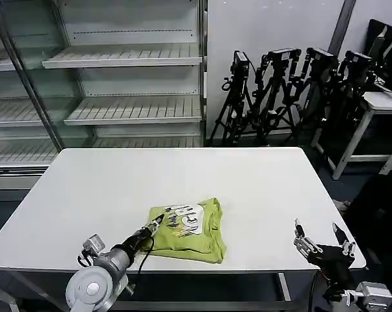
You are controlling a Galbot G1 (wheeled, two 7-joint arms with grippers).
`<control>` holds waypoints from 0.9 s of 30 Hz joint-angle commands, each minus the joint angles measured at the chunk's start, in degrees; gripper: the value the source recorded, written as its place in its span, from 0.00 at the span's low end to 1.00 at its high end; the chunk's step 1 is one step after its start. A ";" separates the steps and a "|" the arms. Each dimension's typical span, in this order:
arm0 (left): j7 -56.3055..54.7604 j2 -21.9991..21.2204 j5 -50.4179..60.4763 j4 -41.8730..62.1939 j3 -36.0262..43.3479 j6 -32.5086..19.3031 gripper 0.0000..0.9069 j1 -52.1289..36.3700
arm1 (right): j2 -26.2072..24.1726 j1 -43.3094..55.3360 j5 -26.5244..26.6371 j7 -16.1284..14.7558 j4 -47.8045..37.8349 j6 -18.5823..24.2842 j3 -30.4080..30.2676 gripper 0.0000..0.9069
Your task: Fold and organize the clothes.
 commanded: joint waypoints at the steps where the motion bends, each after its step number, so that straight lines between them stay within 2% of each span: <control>1: -0.34 -0.48 -2.60 0.49 -0.22 0.13 0.04 0.09 | 0.16 -0.71 -0.06 0.00 0.55 0.00 0.20 1.00; 11: -0.30 -1.63 -9.33 -1.72 -3.49 -1.69 0.04 0.79 | 0.43 -1.07 -0.22 0.05 0.93 -0.01 0.27 1.00; 16: -1.24 0.74 -14.84 -4.80 -9.90 -2.56 0.04 3.85 | 0.39 -0.65 0.02 -0.11 0.63 0.09 0.52 1.00; 20: -2.04 4.83 -17.78 -6.79 -19.49 -1.91 0.04 5.66 | 0.53 0.90 0.23 -0.14 -0.04 0.11 -0.27 1.00; 23: -1.71 10.74 -16.29 -7.28 -28.86 -0.74 0.04 6.33 | 0.56 2.06 0.34 -0.19 -0.74 0.14 -0.89 1.00; 27: 6.70 18.83 -0.50 -6.85 -40.40 1.09 0.03 8.35 | 0.63 4.11 0.51 -0.01 -1.87 0.11 -2.15 1.00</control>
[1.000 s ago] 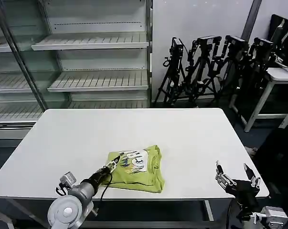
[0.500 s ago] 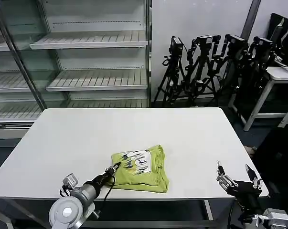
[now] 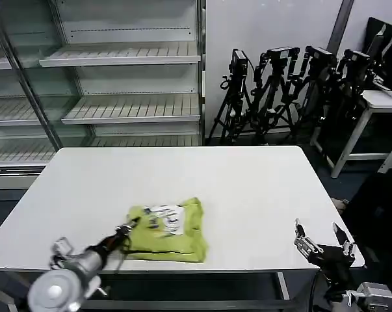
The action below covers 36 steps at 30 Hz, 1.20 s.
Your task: Fold and organize the clothes.
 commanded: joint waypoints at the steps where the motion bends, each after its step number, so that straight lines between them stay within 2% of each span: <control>1: 10.03 16.31 13.33 -1.98 -27.77 1.90 0.03 3.79 | -0.04 3.87 0.22 0.12 -1.75 0.04 -2.01 1.00; 2: 13.21 18.15 16.75 -1.39 -31.53 2.30 0.03 3.89 | -0.24 4.41 0.35 0.13 -1.87 0.00 -2.41 1.00; 4: 16.54 21.59 22.06 -1.03 -34.01 2.27 0.03 4.33 | -0.57 4.93 0.44 0.13 -2.04 -0.01 -2.68 1.00; 6: 21.95 24.65 34.01 -1.79 -34.79 1.90 0.03 4.86 | -0.90 5.47 0.73 0.17 -2.33 -0.03 -2.84 1.00; 8: 24.33 25.36 41.94 -4.26 -32.87 0.31 0.03 6.23 | -1.13 5.81 0.83 0.15 -2.64 -0.02 -2.99 1.00; 10: 25.25 23.94 50.30 -7.39 -27.75 -1.55 0.04 8.46 | -1.21 5.99 0.89 0.09 -2.97 0.01 -3.05 1.00; 12: 25.08 20.24 68.29 -8.72 -16.78 -6.46 0.04 11.87 | -1.08 5.83 0.82 0.08 -3.11 0.08 -3.03 1.00; 14: 24.10 17.83 79.59 -6.96 -3.82 -10.59 0.03 11.74 | -0.88 5.45 0.49 0.01 -3.26 0.23 -2.84 1.00; 17: 22.71 13.58 92.99 1.68 15.64 -12.76 0.04 8.67 | -0.46 4.64 -0.49 -0.13 -3.22 0.53 -2.67 1.00; 19: 21.61 9.59 103.36 8.82 23.63 -15.82 0.04 4.73 | -0.12 3.88 -1.46 -0.33 -2.92 0.88 -2.27 1.00; 21: 21.00 6.64 108.62 11.93 27.67 -16.52 0.04 1.36 | 0.20 3.17 -1.72 -0.48 -2.63 1.07 -1.44 1.00; 23: 20.58 3.73 110.87 11.09 30.63 -15.36 0.04 -0.71 | 0.55 2.53 -1.72 -0.49 -2.46 1.24 -0.59 1.00; 27: 21.16 1.79 108.89 5.49 35.25 -12.13 0.04 -4.49 | 1.07 1.15 -1.72 -0.86 -2.14 1.64 0.84 1.00; 29: 21.21 1.38 105.16 5.12 37.35 -10.23 0.04 -7.27 | 1.36 0.37 -1.83 -1.06 -1.93 1.93 1.31 1.00; 31: 20.13 0.23 96.31 6.19 39.01 -6.89 0.04 -11.04 | 1.75 -0.18 -2.04 -1.18 -1.72 2.11 1.43 1.00; 36: 15.01 -3.15 81.08 8.44 41.25 -2.26 0.04 -18.37 | 2.85 -0.75 -3.07 -1.12 -1.06 2.20 0.77 1.00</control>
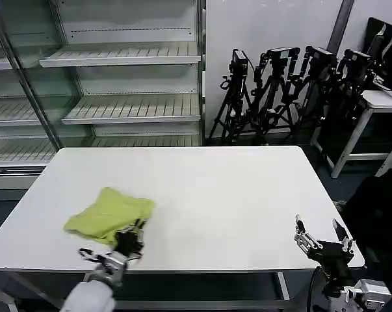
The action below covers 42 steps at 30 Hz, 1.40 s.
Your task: Fold and organize the clothes.
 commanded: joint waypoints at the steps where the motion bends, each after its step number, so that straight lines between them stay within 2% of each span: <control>1: -5.96 -8.28 -11.69 3.73 17.75 7.39 0.04 -16.75 | 1.42 -1.96 -1.53 -0.02 0.70 0.32 0.37 1.00; 7: -13.21 -10.89 -29.66 4.74 18.15 9.16 0.04 -22.30 | 2.41 -2.81 -2.47 0.04 1.54 0.33 0.03 1.00; 13: -16.45 -14.28 -41.15 7.65 18.49 5.54 0.06 -26.55 | 3.32 -3.98 -3.66 -0.20 2.41 0.52 -0.29 1.00; 14: -15.58 -14.57 -41.19 8.45 18.36 4.25 0.27 -26.79 | 3.48 -4.14 -3.93 -0.46 2.48 0.59 -0.30 1.00; 15: -14.00 -14.55 -40.83 8.71 18.32 3.49 1.00 -26.72 | 3.62 -4.34 -4.45 -0.84 2.66 0.85 -0.35 1.00; 16: -9.36 -14.01 -38.64 9.14 18.11 1.45 1.00 -26.04 | 3.72 -4.45 -4.63 -1.25 2.74 1.10 -0.34 1.00; 18: -7.80 -13.46 -36.45 8.75 18.38 -1.05 1.00 -24.85 | 3.96 -4.73 -5.75 -2.10 2.99 1.68 -0.30 1.00; 21: -5.66 -12.86 -38.34 5.88 17.30 -3.24 1.00 -21.43 | 4.26 -5.08 -7.04 -3.15 3.39 2.20 -0.21 1.00; 23: -5.08 -12.71 -40.33 4.07 15.60 -7.15 1.00 -19.55 | 4.43 -5.36 -8.02 -3.79 3.49 2.87 -0.22 1.00; 25: -5.16 -12.59 -42.64 1.73 13.77 -10.63 1.00 -17.44 | 4.52 -5.81 -11.27 -4.87 3.04 5.22 -0.41 1.00; 32: -6.19 -10.34 -42.02 -9.35 3.42 -14.33 1.00 -4.30 | 3.99 -4.72 -15.85 -6.25 1.00 8.97 -1.51 1.00; 35: -5.93 -8.44 -36.15 -12.62 -4.66 -16.68 1.00 4.73 | 4.70 -3.97 -16.74 -6.39 0.34 10.38 -1.91 1.00; 38: -5.83 -8.29 -28.25 -14.73 -11.00 -18.70 1.00 11.00 | 4.84 -4.22 -16.27 -7.00 0.33 11.58 -3.60 1.00; 39: -5.78 -8.41 -25.85 -15.03 -12.35 -19.35 1.00 13.29 | 4.47 -4.87 -15.92 -6.41 0.51 13.04 -4.84 1.00; 42: -5.85 -8.86 -22.13 -15.66 -14.31 -20.75 1.00 16.41 | 4.54 -4.49 -15.17 -5.81 0.32 13.38 -7.32 1.00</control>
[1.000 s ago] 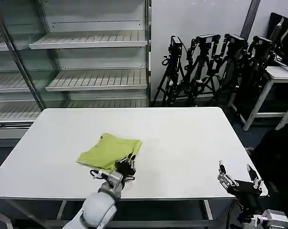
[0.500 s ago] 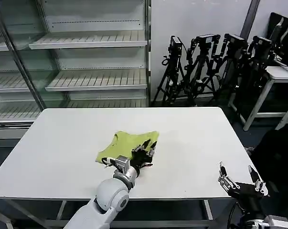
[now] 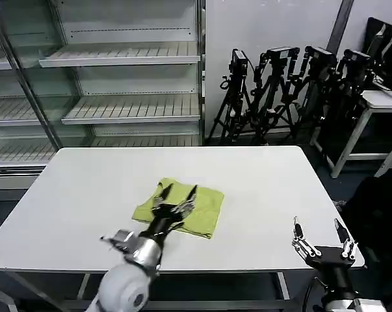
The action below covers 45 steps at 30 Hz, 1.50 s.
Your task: Fold and organize the clothes.
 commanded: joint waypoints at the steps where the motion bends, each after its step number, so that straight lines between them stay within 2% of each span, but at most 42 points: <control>1: 0.58 0.78 14.42 -9.24 -17.42 -8.77 1.00 21.90 | 0.39 0.44 -2.06 -0.55 -1.34 5.38 -5.47 1.00; 9: 0.69 -1.44 14.60 -12.27 -20.23 -6.96 1.00 24.63 | -1.87 0.58 -5.83 -0.67 -2.88 5.10 -8.99 1.00; 23: 3.05 -2.96 19.62 -17.52 -19.73 -3.43 1.00 30.85 | -1.37 2.60 -2.92 -0.34 -2.83 6.12 -9.70 1.00; 45: 3.82 -6.32 23.03 -22.62 -19.20 -2.25 1.00 34.50 | -3.39 2.17 -2.90 1.35 -0.62 3.55 -7.58 1.00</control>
